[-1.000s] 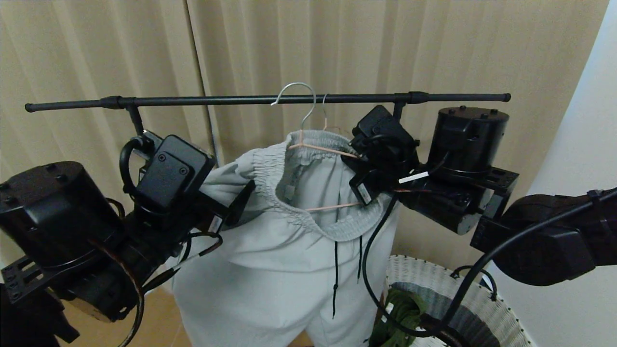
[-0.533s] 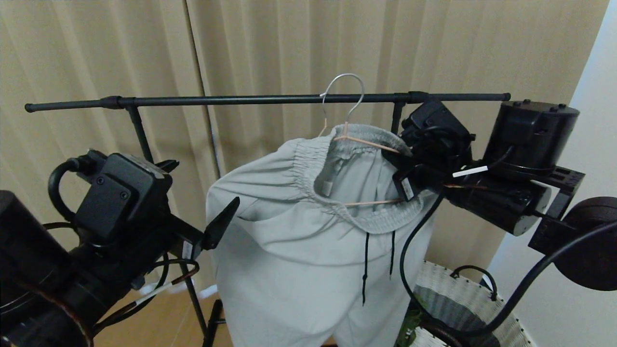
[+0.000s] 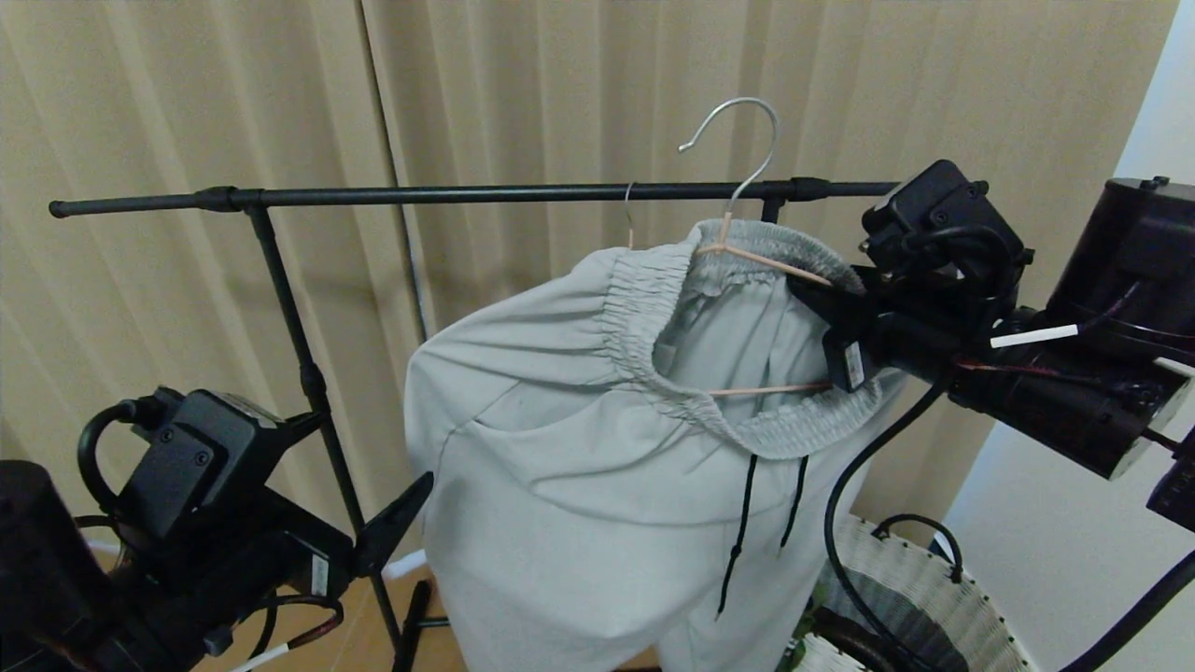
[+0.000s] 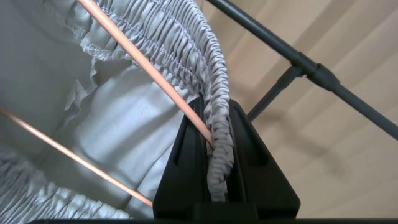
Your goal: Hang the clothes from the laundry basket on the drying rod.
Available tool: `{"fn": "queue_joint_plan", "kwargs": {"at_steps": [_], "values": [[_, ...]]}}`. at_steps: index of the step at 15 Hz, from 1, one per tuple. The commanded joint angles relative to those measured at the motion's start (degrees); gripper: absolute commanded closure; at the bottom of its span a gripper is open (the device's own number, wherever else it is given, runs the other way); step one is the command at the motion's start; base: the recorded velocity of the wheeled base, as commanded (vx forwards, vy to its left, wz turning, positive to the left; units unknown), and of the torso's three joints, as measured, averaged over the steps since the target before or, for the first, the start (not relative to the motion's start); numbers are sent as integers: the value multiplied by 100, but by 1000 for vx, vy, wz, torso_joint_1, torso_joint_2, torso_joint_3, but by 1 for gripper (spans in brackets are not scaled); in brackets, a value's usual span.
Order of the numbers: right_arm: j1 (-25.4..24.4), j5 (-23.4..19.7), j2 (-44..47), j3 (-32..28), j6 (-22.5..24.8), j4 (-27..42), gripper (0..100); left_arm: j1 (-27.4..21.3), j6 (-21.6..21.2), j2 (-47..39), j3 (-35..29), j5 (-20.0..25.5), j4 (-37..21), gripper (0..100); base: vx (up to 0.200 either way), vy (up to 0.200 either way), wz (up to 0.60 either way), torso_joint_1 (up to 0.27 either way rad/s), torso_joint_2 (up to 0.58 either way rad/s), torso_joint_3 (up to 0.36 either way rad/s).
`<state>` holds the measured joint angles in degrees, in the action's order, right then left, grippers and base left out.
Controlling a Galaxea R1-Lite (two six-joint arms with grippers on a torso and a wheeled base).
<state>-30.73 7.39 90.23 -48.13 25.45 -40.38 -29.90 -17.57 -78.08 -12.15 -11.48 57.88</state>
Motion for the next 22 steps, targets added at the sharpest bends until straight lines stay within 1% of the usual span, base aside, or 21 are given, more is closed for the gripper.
{"fn": "queue_joint_plan", "kwargs": {"at_steps": [1, 6, 7, 10, 11, 13, 15, 16, 18, 20, 22], "values": [[-29, 0, -59, 5, 3, -14, 100, 72, -1, -208, 38, 6, 13, 0, 0, 0, 0, 0, 0, 0], [-47, 0, -67, 5, 3, -23, 100, 81, 60, -410, 46, 6, 21, 0, 0, 0, 0, 0, 0, 0], [-64, 0, -67, 5, 3, -23, 100, 90, 60, -436, 20, 23, 21, 100, 0, 0, 0, 0, 0, 0], [-161, 8, -85, 14, 3, -23, 100, 90, 69, -550, 3, 6, 39, 100, 0, 0, 0, 0, 0, 0], [-161, 8, -85, -12, 12, -14, 100, 195, 52, -603, 64, -3, 30, 100, 0, 0, 0, 0, 0, 0], [-144, 17, -94, 14, 12, -14, 100, 521, -1, -603, 170, -3, 30, 100, 0, 0, 0, 0, 0, 0], [-21, 17, -138, 23, 12, 21, 100, 1013, -28, -568, 275, -3, 39, 100, 0, 0, 0, 0, 0, 0], [32, 17, -147, 23, 12, 39, 100, 1180, -36, -550, 293, -3, 39, 100, 0, 0, 0, 0, 0, 0], [173, 17, -164, 32, 12, 39, 100, 1338, -36, -506, 345, -3, 39, 100, 0, 0, 0, 0, 0, 0], [208, 8, -199, 40, 12, 56, 100, 1338, -36, -506, 372, -3, 39, 100, 0, 0, 0, 0, 0, 0], [208, 8, -270, 137, 12, 65, 100, 1356, -28, -533, 249, -12, 39, 100, 0, 0, 0, 0, 0, 0]]}}
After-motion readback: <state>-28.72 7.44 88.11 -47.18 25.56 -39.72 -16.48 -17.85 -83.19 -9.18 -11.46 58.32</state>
